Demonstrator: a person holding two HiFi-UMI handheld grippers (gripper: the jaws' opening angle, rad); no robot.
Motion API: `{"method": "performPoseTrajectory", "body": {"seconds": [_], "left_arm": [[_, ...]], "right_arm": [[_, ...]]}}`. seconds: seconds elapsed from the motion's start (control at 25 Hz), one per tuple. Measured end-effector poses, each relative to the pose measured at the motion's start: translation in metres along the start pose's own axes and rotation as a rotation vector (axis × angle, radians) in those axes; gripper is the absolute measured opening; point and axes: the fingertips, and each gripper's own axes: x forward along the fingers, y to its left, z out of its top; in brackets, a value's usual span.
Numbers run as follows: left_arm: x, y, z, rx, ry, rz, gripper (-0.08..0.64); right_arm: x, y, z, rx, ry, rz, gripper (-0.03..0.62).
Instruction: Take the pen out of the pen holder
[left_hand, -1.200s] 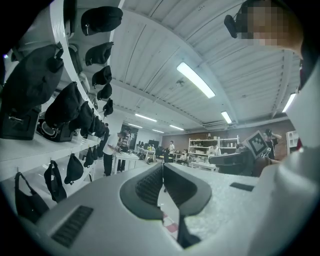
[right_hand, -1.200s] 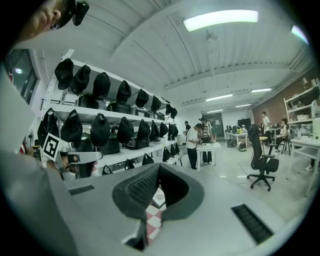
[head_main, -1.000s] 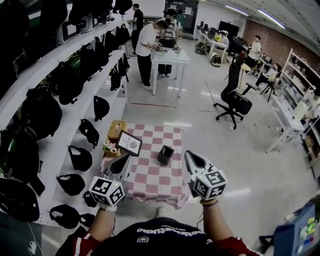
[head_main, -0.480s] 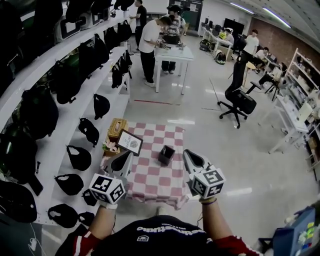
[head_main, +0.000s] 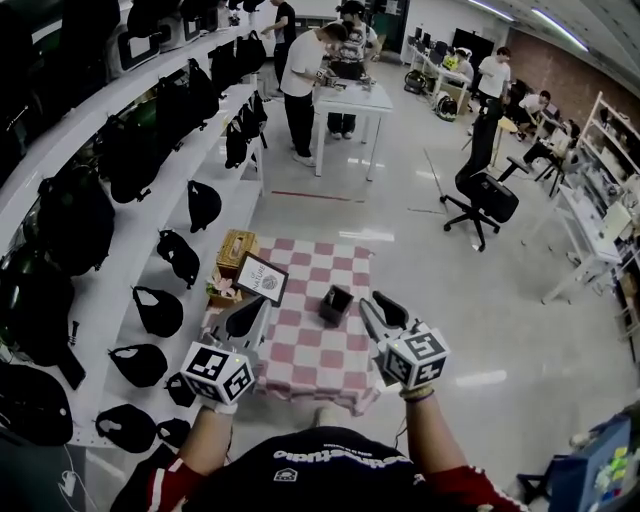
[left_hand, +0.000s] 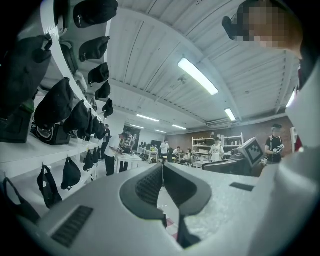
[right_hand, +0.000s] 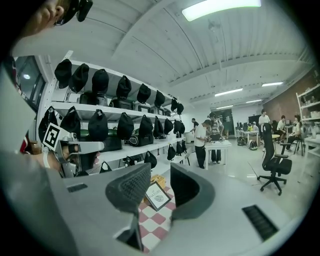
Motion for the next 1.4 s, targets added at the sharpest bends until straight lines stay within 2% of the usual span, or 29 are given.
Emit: {"method": "performPoseTrajectory", "body": {"seconds": [0.24,0.64,1.0,1.4], "left_arm": [[0.012,-0.003,-0.005,0.023,0.013,-0.009,0.008],[0.031,0.01,-0.015,0.037,0.018,0.036,0.008],[0.046,0.014,-0.034,0.014,0.048,0.086,0.008],[0.057,0.015,-0.051,-0.001,0.077,0.142,0.008]], "right_arm": [[0.011,-0.015,-0.021,0.017,0.034,0.025,0.113],[0.045,-0.051,-0.065,0.007,0.115,0.034,0.109],[0.088,-0.073,-0.127,-0.03,0.257,0.078,0.106],[0.13,-0.083,-0.186,-0.034,0.364,0.153,0.106]]}}
